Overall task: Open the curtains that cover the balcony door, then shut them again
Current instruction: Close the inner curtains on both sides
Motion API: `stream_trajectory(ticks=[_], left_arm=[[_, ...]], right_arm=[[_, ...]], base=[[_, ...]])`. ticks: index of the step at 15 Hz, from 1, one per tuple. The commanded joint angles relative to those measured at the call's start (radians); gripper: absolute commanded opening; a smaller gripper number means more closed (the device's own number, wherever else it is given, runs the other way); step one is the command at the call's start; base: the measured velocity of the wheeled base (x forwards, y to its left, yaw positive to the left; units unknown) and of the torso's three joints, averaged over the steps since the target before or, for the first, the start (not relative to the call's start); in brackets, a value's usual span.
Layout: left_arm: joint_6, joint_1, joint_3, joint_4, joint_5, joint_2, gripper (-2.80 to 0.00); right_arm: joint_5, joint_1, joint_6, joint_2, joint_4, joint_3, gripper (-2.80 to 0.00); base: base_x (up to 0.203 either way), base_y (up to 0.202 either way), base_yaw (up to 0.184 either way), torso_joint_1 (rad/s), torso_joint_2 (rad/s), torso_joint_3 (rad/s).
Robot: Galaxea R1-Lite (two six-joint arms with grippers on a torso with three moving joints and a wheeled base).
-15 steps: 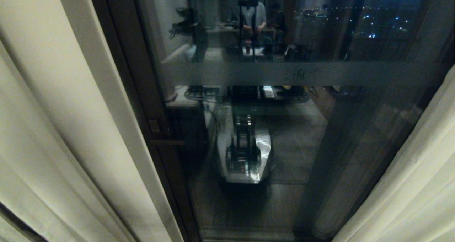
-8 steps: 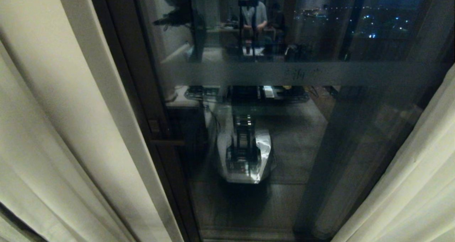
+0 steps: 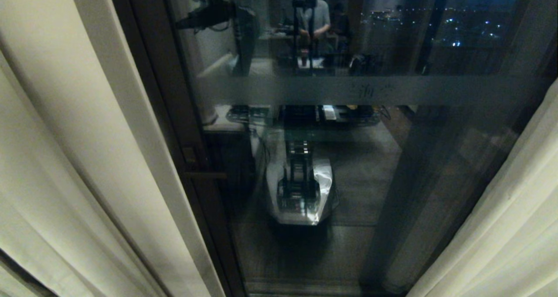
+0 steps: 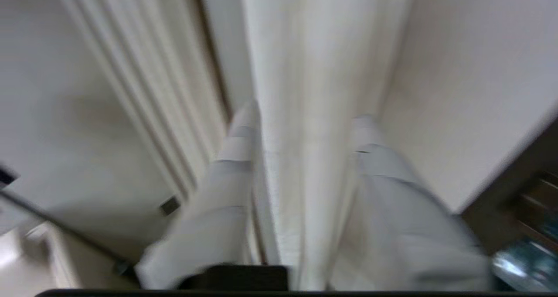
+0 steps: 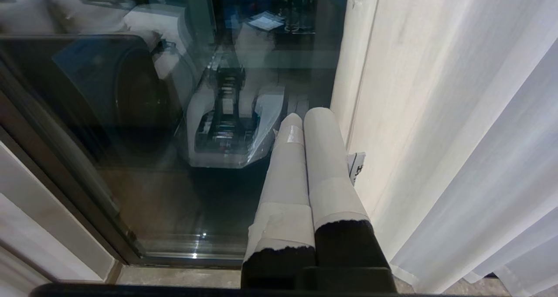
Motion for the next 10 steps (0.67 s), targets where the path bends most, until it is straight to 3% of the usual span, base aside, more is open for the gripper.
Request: stream_trajectory(ticks=[1,4,7,10], left_arm=[[-0.002,0.053,-0.028,0.001,0.000,0.070,0.00],[-0.009,0.135,-0.052,-0.018,-0.019,0.135,0.00],[-0.012,0.215,-0.057,-0.154,-0.074,0.242,0.00],[-0.009,0.238,-0.082,-0.302,-0.114,0.362,0.00]], right_arm=[[0.000,0.001,0.001,0.002,0.000,0.000,-2.80],[0.000,0.001,0.000,0.002,0.000,0.000,-2.80],[0.000,0.001,0.001,0.002,0.000,0.000,-2.80],[0.000,0.001,0.000,0.002,0.000,0.000,-2.80]], base=[[0.000,0.000,0.000,0.000,0.00,0.000],[0.000,0.000,0.000,0.000,0.00,0.000],[0.000,0.000,0.000,0.000,0.00,0.000],[0.000,0.000,0.000,0.000,0.00,0.000]])
